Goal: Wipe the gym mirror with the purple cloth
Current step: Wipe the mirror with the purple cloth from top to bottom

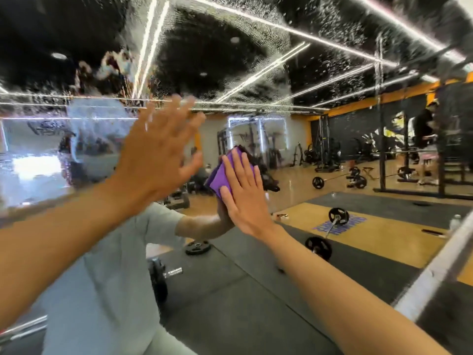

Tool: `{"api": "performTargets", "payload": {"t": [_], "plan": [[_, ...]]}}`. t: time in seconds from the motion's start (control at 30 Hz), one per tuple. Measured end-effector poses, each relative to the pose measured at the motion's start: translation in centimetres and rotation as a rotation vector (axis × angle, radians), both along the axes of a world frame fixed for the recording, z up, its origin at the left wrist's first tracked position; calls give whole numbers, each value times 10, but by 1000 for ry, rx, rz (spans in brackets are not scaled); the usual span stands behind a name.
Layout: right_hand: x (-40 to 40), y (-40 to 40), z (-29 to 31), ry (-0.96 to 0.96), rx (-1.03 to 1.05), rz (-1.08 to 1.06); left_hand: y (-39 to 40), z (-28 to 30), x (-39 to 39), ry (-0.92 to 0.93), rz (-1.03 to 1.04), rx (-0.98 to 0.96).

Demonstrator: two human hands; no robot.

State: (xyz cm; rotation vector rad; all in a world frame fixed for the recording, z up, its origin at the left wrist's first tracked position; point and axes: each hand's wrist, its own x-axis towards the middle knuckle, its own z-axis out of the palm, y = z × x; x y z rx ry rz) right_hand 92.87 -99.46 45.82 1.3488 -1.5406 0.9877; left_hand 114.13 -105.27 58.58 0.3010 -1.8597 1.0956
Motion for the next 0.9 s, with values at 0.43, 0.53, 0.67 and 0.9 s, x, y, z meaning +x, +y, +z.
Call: {"api": "performTargets", "payload": {"t": [0.43,0.53,0.67,0.9], "plan": [[-123,20,-4,-578,-256,-45,-30,-79,-43,-192,118,-166],[-110,15,0,-654,-269,-59,-29,-78,-42,-199,137,-161],[-48,9,-14,-293,-85,-24,-27,-78,-42,-200,147,-162],[-41,9,-27,120,1,13,-25,-80,-41,-195,135,-155]]}}
